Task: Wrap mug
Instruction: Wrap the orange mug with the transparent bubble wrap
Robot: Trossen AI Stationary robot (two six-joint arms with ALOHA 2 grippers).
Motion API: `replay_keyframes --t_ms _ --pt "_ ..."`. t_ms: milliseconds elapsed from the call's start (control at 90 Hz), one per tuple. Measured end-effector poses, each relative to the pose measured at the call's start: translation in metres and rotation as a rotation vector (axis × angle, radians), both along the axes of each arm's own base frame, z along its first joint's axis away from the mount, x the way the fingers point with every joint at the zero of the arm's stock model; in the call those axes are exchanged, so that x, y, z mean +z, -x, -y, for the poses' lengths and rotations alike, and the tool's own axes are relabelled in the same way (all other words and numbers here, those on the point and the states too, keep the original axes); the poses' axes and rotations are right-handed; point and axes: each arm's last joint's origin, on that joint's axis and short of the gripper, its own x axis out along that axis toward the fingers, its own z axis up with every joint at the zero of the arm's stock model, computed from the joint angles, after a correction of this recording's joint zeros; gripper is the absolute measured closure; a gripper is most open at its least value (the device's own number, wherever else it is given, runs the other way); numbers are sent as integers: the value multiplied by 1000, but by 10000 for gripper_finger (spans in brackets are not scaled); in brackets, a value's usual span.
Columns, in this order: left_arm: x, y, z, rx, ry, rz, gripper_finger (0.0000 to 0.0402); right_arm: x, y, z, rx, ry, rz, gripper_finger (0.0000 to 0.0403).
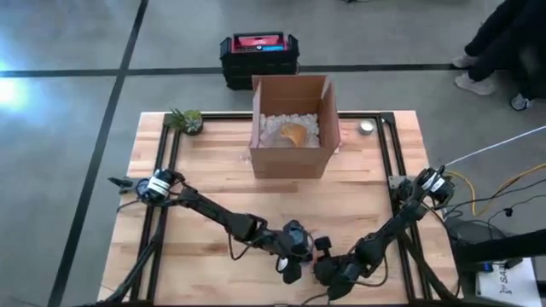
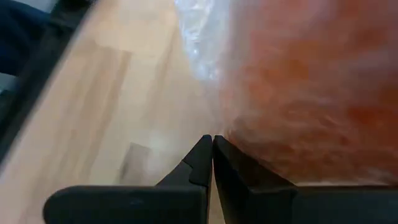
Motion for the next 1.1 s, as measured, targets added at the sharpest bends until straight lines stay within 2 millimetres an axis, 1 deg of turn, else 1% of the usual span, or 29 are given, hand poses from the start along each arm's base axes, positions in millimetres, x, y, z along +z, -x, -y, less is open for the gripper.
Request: replay_keyframes --t_ms 78,200,278,367,511,567,611,733,800,900,1100 --pt "-1 0 0 0 -2 -5 381 14 8 -2 17 -27 -34 403" --pt "-1 0 0 0 -3 -4 381 52 19 -8 68 -116 -97 403" --pt "0 -1 -1 6 -3 4 381 78 21 -12 99 -149 -29 403" --pt "1 -2 -4 24 -11 16 381 103 20 -13 118 -120 82 403" --pt "2 -4 -8 36 -9 28 381 121 17 -7 142 -12 167 403" --pt "3 -4 -8 35 -15 33 381 127 14 -5 151 4 182 403" --pt "6 -4 -9 34 -18 40 381 130 13 -2 150 15 177 403" --pt "21 -1 -13 34 -14 77 381 127 10 7 129 58 127 403" --pt "24 -2 -15 39 -11 87 381 125 11 11 122 76 106 403" --pt "21 -2 -16 43 -19 69 381 121 10 15 104 88 79 403" --pt "19 -3 -19 45 -31 55 381 116 10 15 103 84 50 403"
